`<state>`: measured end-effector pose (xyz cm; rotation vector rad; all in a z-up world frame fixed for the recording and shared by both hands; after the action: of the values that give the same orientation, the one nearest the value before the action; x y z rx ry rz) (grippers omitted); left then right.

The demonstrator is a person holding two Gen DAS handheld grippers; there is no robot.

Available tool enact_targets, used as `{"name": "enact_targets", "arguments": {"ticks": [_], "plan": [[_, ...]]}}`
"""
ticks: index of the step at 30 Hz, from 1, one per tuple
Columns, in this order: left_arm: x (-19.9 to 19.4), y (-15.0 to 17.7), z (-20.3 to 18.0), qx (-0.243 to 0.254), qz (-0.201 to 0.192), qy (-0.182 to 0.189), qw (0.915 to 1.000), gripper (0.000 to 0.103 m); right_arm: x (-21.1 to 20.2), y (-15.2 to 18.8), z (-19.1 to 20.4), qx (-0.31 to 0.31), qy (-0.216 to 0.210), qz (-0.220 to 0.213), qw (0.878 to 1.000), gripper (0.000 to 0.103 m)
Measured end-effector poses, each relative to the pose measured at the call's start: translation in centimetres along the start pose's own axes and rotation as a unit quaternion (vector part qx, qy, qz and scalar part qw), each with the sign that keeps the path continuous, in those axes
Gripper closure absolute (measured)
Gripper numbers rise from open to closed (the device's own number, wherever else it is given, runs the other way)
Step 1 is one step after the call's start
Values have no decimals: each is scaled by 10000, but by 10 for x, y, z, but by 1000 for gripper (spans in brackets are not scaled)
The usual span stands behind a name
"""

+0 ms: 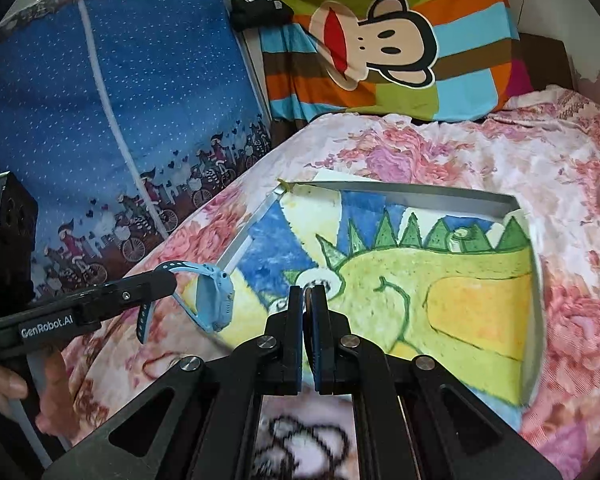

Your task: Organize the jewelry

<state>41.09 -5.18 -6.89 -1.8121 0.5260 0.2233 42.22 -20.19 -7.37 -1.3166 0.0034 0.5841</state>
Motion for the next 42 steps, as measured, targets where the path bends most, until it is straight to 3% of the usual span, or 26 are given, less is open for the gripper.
{"name": "enact_targets", "arguments": {"ticks": [7, 14, 16, 18, 19, 20, 21, 25, 30, 32, 38, 42], "plan": [[33, 19, 8, -85, 180, -84, 9998, 80, 38, 32, -16, 380, 152, 401, 9984, 99], [39, 27, 16, -57, 170, -163, 9997, 79, 41, 51, -33, 473, 493, 523, 9963, 98], [37, 25, 13, 87, 138, -145, 9998, 70, 39, 53, -39, 473, 607, 551, 9955, 97], [36, 26, 13, 112, 158, -137, 9997, 21, 35, 53, -44, 473, 716, 555, 9948, 90], [33, 24, 15, 57, 13, -251, 9997, 18, 34, 53, -46, 468, 758, 551, 9945, 79], [28, 22, 18, -25, -149, -289, 9995, 18, 30, 52, -48, 455, 816, 514, 9943, 65], [25, 21, 19, -102, -182, -201, 9996, 18, 26, 51, -50, 446, 864, 469, 9942, 59], [8, 15, 20, -38, -310, -316, 9990, 17, 6, 45, -56, 396, 1070, 317, 9930, 54], [-33, 9, 13, 227, -759, -467, 9958, 5, -34, 26, -45, 267, 1113, -226, 9932, 33], [-49, 7, 9, 344, -886, -486, 9943, 3, -52, 20, -37, 194, 1084, -437, 9930, 18], [-105, 9, -10, 699, -1190, -420, 9895, 0, -108, 5, -4, -83, 982, -985, 9902, 2], [-143, 14, -17, 856, -1266, -434, 9873, 0, -148, -3, 17, -355, 1009, -1274, 9861, 2]]}}
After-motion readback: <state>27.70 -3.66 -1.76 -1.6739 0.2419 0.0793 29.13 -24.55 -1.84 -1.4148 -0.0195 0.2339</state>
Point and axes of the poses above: each gripper's, at about its wrist camera, not at the fingertips, and x roughly the way its jaws point, z to its left, y to its underside, the point moved 7 cm from there along x, roughly the way its jaws point, and after that the axes turned 13 degrees about -z, right-handed, at the moved point
